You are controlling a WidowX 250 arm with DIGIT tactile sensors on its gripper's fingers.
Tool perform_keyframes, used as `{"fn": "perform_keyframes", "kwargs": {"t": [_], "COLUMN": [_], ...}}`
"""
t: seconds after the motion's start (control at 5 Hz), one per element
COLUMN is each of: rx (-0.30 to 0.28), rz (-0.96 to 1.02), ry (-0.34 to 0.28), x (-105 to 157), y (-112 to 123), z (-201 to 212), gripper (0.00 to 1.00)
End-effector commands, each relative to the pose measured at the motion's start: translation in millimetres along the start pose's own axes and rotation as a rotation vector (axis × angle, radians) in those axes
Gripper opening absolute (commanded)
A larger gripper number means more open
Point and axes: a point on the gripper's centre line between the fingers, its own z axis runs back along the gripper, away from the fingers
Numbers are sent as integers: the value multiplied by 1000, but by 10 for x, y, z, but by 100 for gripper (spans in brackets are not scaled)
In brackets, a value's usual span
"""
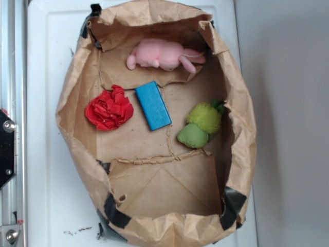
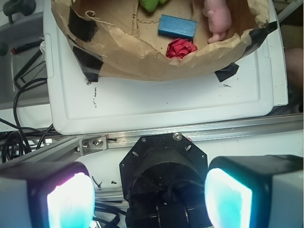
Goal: Grab the pink bunny.
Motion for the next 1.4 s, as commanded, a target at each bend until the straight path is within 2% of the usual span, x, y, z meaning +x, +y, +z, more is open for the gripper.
{"fn": "perform_keyframes", "kwargs": {"t": [0.0,0.2,0.6,0.8,1.0,1.2], "rx": [0,10,59,90,119,147], "rz": [0,2,30,92,249,183], "ry": [0,-29,-113,-150,-208,-166], "x": [0,418,877,1094,1345,1472], "y": [0,72,224,290,372,509], "z": [0,-127,-334,-485,-736,-933], "gripper": [100,100,100,100,100,100]}}
